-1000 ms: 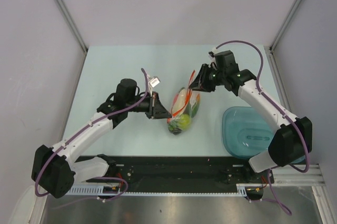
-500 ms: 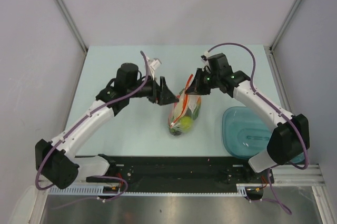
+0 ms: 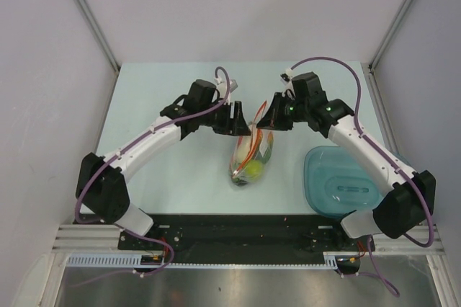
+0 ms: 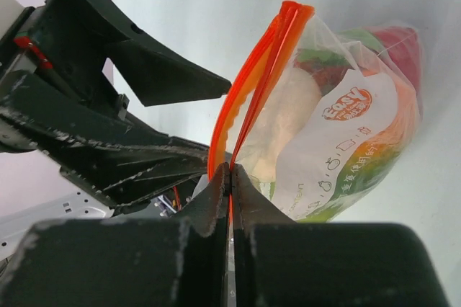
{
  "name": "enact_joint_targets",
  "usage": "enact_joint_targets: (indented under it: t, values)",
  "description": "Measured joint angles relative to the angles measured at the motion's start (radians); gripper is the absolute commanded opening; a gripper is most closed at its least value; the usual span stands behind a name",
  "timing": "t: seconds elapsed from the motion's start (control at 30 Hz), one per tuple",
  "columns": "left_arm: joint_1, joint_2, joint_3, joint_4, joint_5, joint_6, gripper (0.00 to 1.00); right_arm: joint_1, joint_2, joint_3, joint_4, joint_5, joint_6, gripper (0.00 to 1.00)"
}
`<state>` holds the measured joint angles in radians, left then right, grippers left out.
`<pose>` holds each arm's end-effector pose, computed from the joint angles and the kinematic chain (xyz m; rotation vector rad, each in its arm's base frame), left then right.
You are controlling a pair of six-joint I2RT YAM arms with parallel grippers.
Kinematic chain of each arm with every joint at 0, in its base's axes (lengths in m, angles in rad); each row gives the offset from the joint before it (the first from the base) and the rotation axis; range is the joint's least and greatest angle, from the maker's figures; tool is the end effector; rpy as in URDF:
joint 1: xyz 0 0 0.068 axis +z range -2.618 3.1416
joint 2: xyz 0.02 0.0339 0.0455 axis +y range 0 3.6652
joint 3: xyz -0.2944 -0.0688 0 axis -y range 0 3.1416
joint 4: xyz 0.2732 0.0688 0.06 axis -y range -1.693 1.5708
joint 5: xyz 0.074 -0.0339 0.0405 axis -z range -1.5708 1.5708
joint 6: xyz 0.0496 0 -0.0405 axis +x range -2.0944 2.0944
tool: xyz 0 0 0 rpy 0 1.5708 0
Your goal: Open the zip-top bag and remove the fake food
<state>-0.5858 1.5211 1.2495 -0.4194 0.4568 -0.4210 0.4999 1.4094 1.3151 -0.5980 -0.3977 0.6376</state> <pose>0.3012 -0.2261 0.3165 0.4557 2.3521 -1.0257 0.2914 0.1810 0.3617 -0.0618 2.4195 1.0189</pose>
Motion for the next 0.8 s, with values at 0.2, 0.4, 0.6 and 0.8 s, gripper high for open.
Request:
enact_joint_targets:
  t: [0.2, 0.4, 0.6, 0.8]
  values:
    - [-0.003, 0.004, 0.013, 0.032, 0.031, -0.016, 0.8, -0.005, -0.003, 0.0, -0.014, 0.001, 0.0, 0.0]
    - [-0.003, -0.009, 0.018, 0.043, 0.039, -0.023, 0.88, -0.017, -0.005, 0.0, -0.029, 0.001, 0.0, 0.0]
    - [-0.009, -0.012, 0.055, 0.042, 0.045, -0.023, 0.87, -0.025, -0.023, 0.0, -0.033, 0.0, -0.001, 0.0]
    - [-0.035, 0.004, 0.081, 0.032, 0.036, -0.021, 0.77, -0.031, -0.032, 0.0, -0.033, -0.003, -0.001, 0.0]
